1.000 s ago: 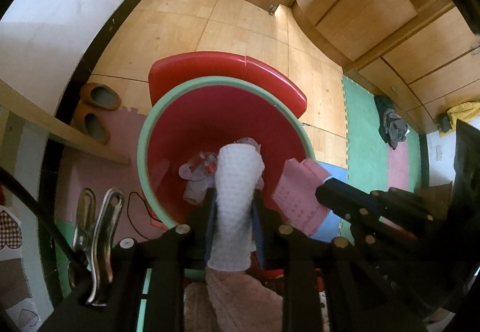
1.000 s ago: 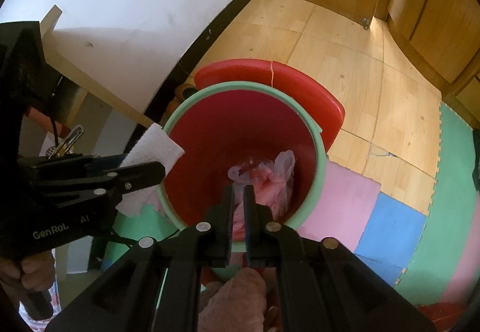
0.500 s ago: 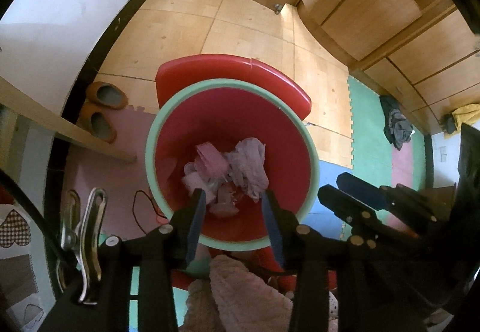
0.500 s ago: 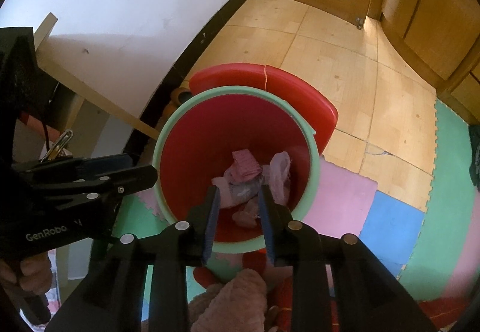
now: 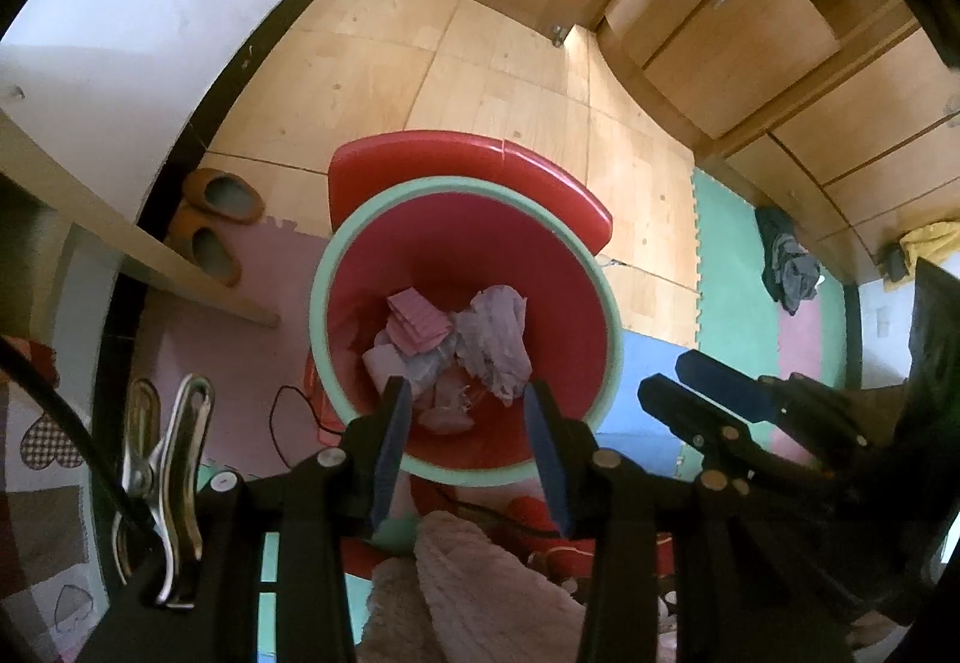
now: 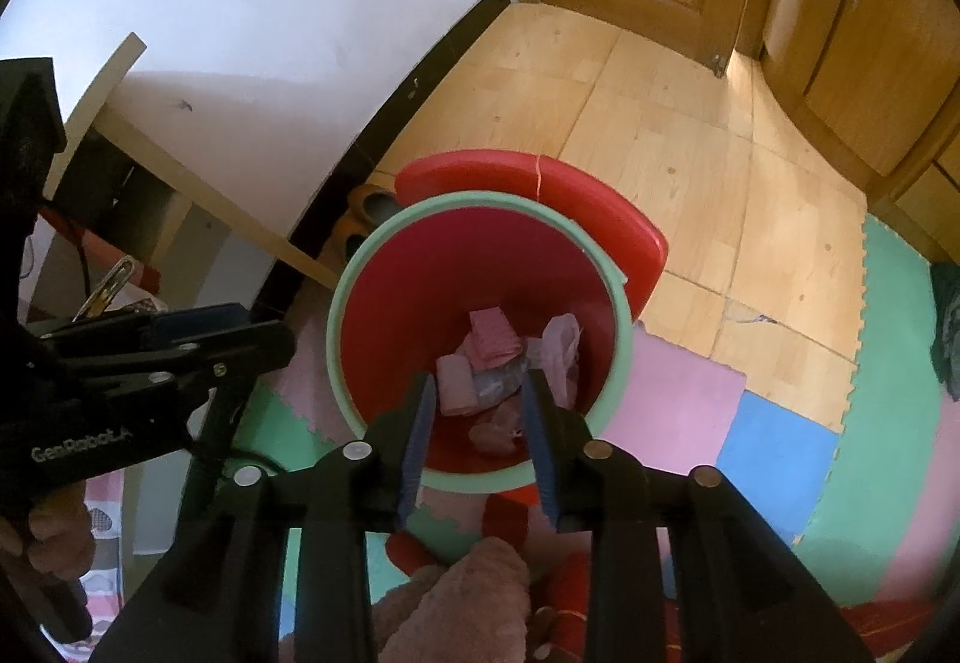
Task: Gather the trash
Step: 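Move both grippers back from the bucket over the bed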
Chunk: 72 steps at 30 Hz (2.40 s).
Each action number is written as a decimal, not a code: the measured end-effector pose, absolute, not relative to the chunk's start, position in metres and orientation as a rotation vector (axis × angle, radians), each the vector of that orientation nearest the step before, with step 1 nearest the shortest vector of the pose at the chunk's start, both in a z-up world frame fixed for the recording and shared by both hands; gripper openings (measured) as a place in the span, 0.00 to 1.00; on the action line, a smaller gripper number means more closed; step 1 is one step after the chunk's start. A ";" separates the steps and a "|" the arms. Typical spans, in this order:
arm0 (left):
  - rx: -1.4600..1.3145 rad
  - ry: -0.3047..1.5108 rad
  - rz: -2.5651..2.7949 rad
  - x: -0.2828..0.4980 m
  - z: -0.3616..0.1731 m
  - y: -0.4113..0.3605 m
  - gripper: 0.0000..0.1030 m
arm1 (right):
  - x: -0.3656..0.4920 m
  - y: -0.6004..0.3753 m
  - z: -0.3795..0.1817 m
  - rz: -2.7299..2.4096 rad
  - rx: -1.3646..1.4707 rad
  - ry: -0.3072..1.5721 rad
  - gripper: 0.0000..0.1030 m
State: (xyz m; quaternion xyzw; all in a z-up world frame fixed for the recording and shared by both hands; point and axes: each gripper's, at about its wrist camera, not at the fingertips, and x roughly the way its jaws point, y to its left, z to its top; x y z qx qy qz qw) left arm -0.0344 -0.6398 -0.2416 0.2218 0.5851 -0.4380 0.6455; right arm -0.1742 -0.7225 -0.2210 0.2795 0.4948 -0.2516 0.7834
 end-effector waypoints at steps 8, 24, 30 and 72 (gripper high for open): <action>0.499 1.311 -0.999 -0.037 -0.215 -0.625 0.40 | -0.168 -0.710 -0.195 -0.523 0.578 1.039 0.33; 0.401 1.241 -0.967 -0.021 -0.155 -0.576 0.40 | -0.142 -0.667 -0.125 -0.443 0.477 0.940 0.33; 0.353 1.213 -0.932 -0.009 -0.132 -0.549 0.40 | -0.127 -0.649 -0.100 -0.388 0.434 0.901 0.33; -0.034 1.077 -0.387 0.050 -0.023 -0.261 0.41 | -0.008 -0.422 -0.031 0.163 0.168 0.843 0.34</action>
